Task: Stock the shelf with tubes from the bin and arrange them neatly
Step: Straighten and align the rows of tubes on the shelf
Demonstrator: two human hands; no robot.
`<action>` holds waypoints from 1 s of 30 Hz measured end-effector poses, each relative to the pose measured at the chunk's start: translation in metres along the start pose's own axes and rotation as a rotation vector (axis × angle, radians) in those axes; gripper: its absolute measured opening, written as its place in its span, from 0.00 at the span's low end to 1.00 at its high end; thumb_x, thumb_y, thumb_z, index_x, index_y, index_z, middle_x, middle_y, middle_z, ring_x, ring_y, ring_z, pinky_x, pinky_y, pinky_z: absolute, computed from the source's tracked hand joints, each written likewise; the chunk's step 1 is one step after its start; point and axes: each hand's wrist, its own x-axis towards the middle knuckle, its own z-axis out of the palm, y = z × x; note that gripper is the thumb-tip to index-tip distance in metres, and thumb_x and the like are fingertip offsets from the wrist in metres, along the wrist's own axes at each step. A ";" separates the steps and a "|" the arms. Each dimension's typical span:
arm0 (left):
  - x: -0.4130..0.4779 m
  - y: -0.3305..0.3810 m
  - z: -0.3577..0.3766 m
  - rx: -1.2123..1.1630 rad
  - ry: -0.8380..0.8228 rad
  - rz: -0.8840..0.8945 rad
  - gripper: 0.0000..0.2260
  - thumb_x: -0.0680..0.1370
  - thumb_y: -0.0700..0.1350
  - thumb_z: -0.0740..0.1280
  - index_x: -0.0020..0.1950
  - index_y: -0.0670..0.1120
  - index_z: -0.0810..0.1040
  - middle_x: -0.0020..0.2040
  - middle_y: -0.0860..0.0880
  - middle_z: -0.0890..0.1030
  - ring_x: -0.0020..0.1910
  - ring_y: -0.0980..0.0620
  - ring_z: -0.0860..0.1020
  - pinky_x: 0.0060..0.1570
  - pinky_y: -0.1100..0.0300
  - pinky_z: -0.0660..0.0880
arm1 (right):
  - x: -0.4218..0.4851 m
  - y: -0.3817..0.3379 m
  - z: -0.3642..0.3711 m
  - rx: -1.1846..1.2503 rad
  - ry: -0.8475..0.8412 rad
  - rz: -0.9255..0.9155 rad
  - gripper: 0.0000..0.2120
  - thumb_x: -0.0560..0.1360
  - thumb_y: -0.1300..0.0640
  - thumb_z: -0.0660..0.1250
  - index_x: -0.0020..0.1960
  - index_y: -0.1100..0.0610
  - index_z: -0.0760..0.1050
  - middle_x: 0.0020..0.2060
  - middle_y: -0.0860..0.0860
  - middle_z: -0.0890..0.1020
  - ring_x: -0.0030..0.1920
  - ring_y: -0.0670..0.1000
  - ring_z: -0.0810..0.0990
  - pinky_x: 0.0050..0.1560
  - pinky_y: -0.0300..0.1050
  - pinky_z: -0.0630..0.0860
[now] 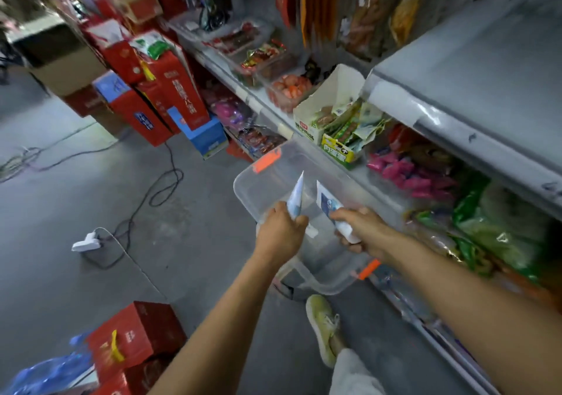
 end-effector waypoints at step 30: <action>-0.455 0.242 0.191 -0.481 -0.063 0.597 0.10 0.80 0.53 0.61 0.49 0.47 0.75 0.43 0.46 0.80 0.38 0.51 0.79 0.32 0.60 0.75 | -0.536 0.140 -0.288 0.140 0.467 -0.530 0.12 0.72 0.56 0.67 0.51 0.60 0.71 0.31 0.58 0.78 0.21 0.51 0.68 0.21 0.35 0.59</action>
